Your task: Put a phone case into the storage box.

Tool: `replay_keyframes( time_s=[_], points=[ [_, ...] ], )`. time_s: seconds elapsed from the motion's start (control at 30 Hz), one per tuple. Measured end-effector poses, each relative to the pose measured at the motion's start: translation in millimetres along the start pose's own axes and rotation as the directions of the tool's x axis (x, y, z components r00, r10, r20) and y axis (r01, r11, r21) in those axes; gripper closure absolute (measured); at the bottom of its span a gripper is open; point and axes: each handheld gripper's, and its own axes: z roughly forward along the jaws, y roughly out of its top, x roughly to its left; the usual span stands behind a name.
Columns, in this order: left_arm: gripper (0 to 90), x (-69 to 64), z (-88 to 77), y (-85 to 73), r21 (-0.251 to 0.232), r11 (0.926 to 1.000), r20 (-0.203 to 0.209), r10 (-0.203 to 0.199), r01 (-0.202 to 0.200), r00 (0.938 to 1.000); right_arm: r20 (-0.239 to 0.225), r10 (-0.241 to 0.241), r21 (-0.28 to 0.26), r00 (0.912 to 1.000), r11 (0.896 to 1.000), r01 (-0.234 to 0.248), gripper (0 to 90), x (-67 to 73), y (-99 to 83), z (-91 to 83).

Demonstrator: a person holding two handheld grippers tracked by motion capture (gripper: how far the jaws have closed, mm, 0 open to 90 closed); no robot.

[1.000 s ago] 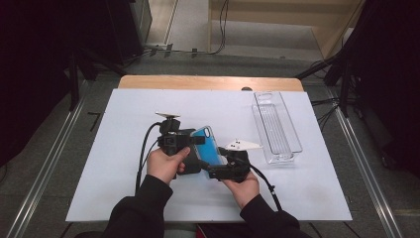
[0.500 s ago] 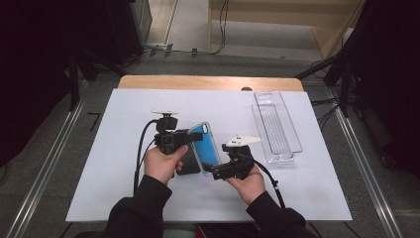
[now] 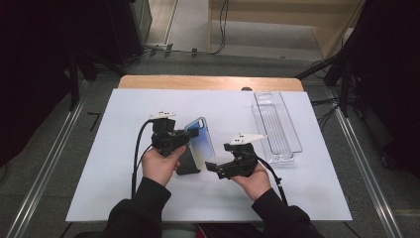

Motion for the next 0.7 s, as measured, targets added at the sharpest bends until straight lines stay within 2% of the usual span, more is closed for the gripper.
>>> replay_keyframes(
  time_s=[0.03, 0.07, 0.2, 0.6, 0.7],
  points=[
    [86.1, 0.1, 0.1, -0.3, -0.009, 0.9999, -0.002, 0.008, -0.008, 1.0, 0.001, -0.008, 0.002, 1.0, 1.0, 0.008, 0.0, 0.1, -0.1, -0.3],
    [86.2, 0.6, 0.0, -0.5, -0.014, 0.9997, -0.009, 0.019, -0.019, 0.9998, 0.002, -0.04, 0.001, 0.9992, 0.999, 0.04, 0.0, 1.1, -0.5, -0.7],
    [86.2, 0.7, -1.3, -2.6, -0.044, 0.9979, -0.01, 0.048, -0.049, 0.9988, 0.005, -0.073, -0.004, 0.9973, 0.997, 0.073, 0.0, 3.0, -0.6, -1.9],
    [86.2, 2.1, 1.4, -11.0, -0.076, 0.9926, -0.02, 0.093, -0.094, 0.9955, 0.003, -0.072, -0.01, 0.9974, 0.997, 0.072, 0.0, 2.4, 4.4, -10.1],
    [86.2, 1.1, 3.6, -13.2, -0.065, 0.9945, -0.008, 0.082, -0.082, 0.9966, 0.004, -0.07, -0.021, 0.9975, 0.997, 0.07, 0.0, 2.5, 5.7, -11.4]
  ],
)
